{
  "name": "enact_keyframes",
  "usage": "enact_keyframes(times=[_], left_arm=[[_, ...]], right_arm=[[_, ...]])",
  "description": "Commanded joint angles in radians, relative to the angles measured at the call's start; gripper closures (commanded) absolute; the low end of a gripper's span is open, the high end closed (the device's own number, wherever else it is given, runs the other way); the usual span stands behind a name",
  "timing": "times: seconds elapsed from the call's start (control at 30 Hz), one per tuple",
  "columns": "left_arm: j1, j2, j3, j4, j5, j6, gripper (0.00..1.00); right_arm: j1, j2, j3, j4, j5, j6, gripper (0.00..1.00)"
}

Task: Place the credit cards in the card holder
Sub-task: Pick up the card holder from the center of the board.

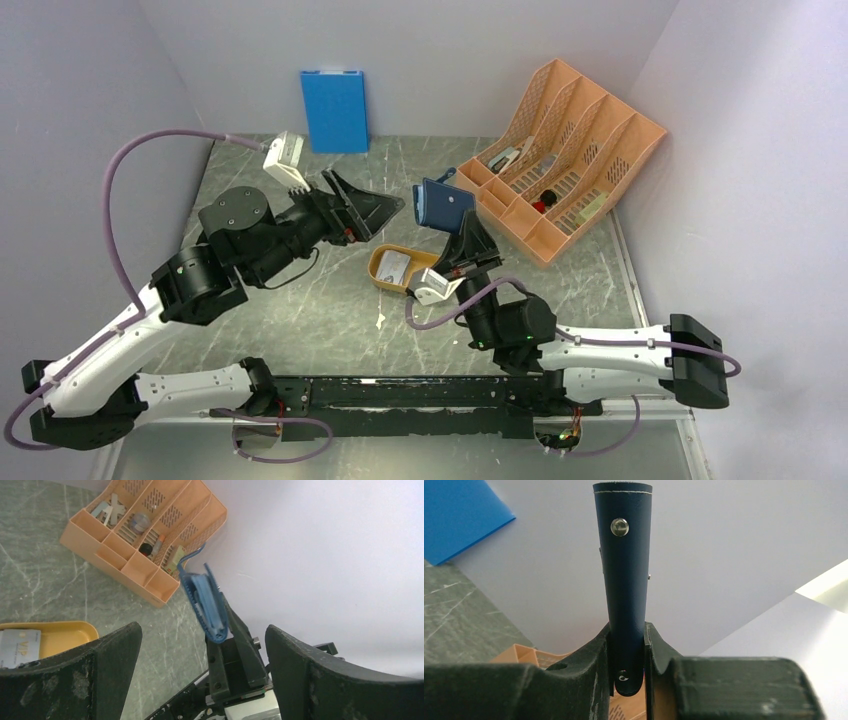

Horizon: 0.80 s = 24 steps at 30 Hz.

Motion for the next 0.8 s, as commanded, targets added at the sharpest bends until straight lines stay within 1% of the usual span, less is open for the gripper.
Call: enact_keyframes(times=[0.0,0.1,0.23,0.33,0.5,0.6,0.7,0.77], left_arm=[[0.002,-0.05,-0.064,0.055,0.069,-0.058,0.03],[0.002,-0.038,-0.1,0.08,0.112,-0.088,0.03],[0.002,0.019,-0.062,0.044,0.154,-0.092,0.03],[0.002,0.035,-0.065,0.088,0.185,-0.094,0.03],[0.002,0.075,-0.039,0.065,0.176,-0.094,0.03],[0.002,0.079,-0.039,0.044,0.144,-0.112,0.04],[0.001,0.076,-0.046,0.031,0.11,-0.128,0.17],[0.002,0.075,-0.051,0.028,0.095,-0.139,0.29]], right_arm=[[0.021,-0.032,-0.008,0.11,-0.034,-0.082,1.0],[0.035,-0.007,-0.004,0.122,-0.044,-0.088,1.0],[0.056,0.035,0.011,0.155,-0.05,-0.107,1.0],[0.063,0.053,0.014,0.154,-0.047,-0.107,1.0],[0.07,0.067,0.027,0.154,-0.039,-0.113,1.0],[0.071,0.071,0.03,0.154,-0.038,-0.114,1.0],[0.071,0.074,0.027,0.152,-0.039,-0.114,1.0],[0.071,0.078,0.028,0.154,-0.041,-0.113,1.0]])
